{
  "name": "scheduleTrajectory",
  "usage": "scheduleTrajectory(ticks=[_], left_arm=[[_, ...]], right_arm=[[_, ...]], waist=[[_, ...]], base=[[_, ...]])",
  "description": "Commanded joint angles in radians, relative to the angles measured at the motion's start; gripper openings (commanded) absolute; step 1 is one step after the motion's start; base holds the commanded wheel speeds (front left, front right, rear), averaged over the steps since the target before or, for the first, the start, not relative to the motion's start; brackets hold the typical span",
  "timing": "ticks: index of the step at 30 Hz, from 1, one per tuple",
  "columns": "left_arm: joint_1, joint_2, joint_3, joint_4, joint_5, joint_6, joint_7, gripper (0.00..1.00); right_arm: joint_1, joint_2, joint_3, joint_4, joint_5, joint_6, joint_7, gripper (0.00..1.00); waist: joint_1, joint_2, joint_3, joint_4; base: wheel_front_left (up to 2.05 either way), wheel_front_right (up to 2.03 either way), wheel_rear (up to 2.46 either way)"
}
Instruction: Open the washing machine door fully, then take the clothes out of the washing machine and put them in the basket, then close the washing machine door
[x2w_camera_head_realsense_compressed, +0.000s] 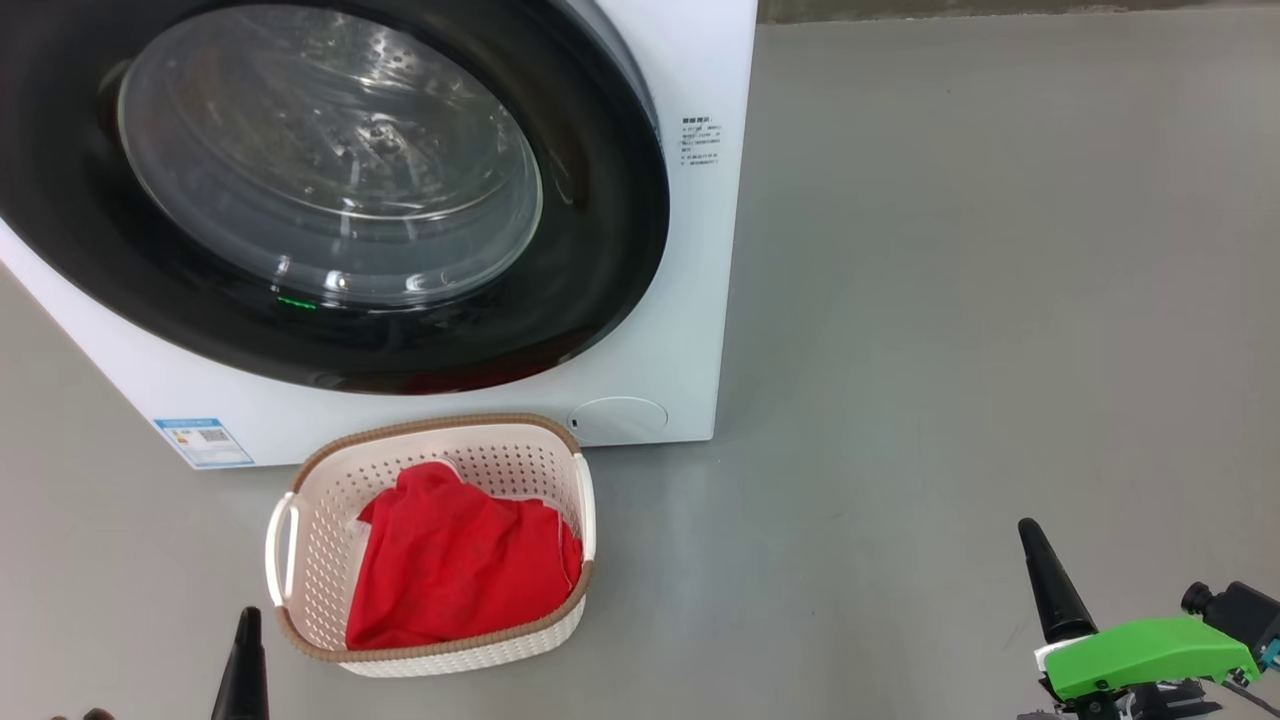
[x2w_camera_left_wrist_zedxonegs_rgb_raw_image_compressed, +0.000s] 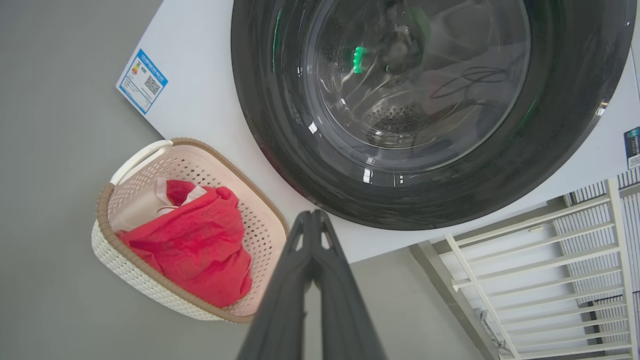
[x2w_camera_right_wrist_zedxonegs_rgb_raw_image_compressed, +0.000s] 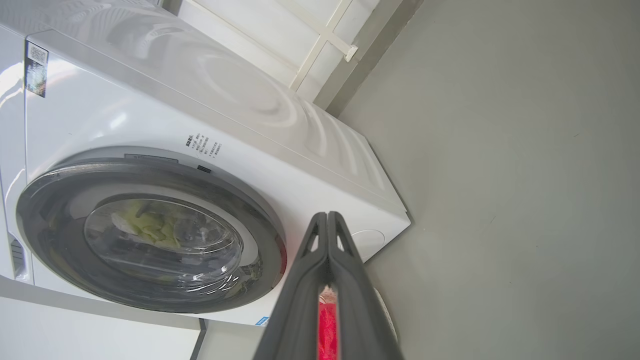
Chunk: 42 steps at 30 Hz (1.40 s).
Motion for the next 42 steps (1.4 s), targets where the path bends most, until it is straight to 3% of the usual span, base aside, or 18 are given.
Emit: scheduleTrajectory(ticks=[1, 42], left_arm=[[-0.046, 0.013, 0.026, -0.029, -0.021, -0.002, 0.006, 0.00], [-0.087, 0.009, 0.058, -0.042, -0.465, -0.003, 0.125, 0.00]], right_arm=[[-0.008, -0.002, 0.004, -0.031, 0.022, 0.000, 0.005, 0.00], [-0.005, 0.044, -0.063, -0.096, 0.429, -0.001, 0.127, 0.00]], waist=[[0.0000, -0.0001, -0.001, 0.000], [0.0000, -0.0001, -0.042, 0.008]], base=[[0.00, 0.00, 0.00], [0.00, 0.00, 0.00]])
